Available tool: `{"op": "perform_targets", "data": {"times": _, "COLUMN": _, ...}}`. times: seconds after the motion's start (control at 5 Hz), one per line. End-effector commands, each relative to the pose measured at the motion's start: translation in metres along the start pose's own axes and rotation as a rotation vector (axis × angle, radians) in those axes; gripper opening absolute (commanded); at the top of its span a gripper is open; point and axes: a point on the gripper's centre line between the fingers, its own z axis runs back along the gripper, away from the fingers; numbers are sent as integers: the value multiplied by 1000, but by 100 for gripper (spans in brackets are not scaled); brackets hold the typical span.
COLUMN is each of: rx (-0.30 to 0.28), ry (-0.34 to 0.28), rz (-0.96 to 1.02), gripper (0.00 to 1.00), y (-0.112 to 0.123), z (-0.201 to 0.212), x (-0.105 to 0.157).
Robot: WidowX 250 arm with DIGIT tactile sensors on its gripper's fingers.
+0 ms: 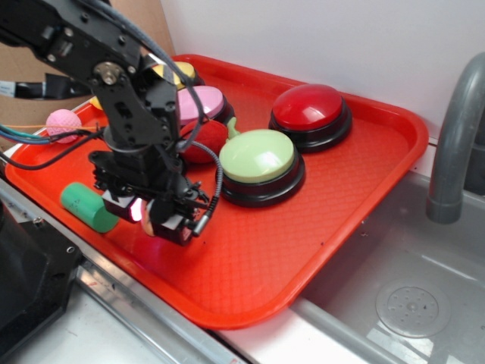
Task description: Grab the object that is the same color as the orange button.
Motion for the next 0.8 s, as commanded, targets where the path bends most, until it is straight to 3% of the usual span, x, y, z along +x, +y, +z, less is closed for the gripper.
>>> {"op": "perform_targets", "data": {"times": 0.0, "rx": -130, "ry": -16, "rz": -57, "gripper": 0, "y": 24, "z": 62, "x": 23}}
{"op": "perform_targets", "data": {"times": 0.2, "rx": -259, "ry": 0, "rz": -70, "gripper": 0, "y": 52, "z": 81, "x": 31}}
{"op": "perform_targets", "data": {"times": 0.4, "rx": -282, "ry": -15, "rz": -59, "gripper": 0, "y": 83, "z": 97, "x": 39}}
{"op": "perform_targets", "data": {"times": 0.6, "rx": -257, "ry": -38, "rz": -14, "gripper": 0, "y": 106, "z": 109, "x": 37}}
